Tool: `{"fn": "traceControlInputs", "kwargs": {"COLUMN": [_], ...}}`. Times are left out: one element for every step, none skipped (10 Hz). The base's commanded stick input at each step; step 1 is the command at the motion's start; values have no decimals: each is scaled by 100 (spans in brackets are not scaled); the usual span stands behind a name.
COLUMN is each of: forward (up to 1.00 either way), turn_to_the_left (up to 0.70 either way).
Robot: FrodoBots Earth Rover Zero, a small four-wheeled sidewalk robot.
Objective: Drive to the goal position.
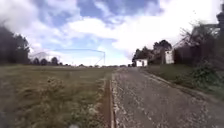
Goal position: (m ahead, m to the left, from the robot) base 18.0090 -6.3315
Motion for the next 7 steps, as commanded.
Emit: {"fn": "traceControlInputs", "kwargs": {"forward": [78, 78, 78, 78, 78, 78, 78], "turn_to_the_left": [-19, -31, -31, -31, -31, -31, -31]}}
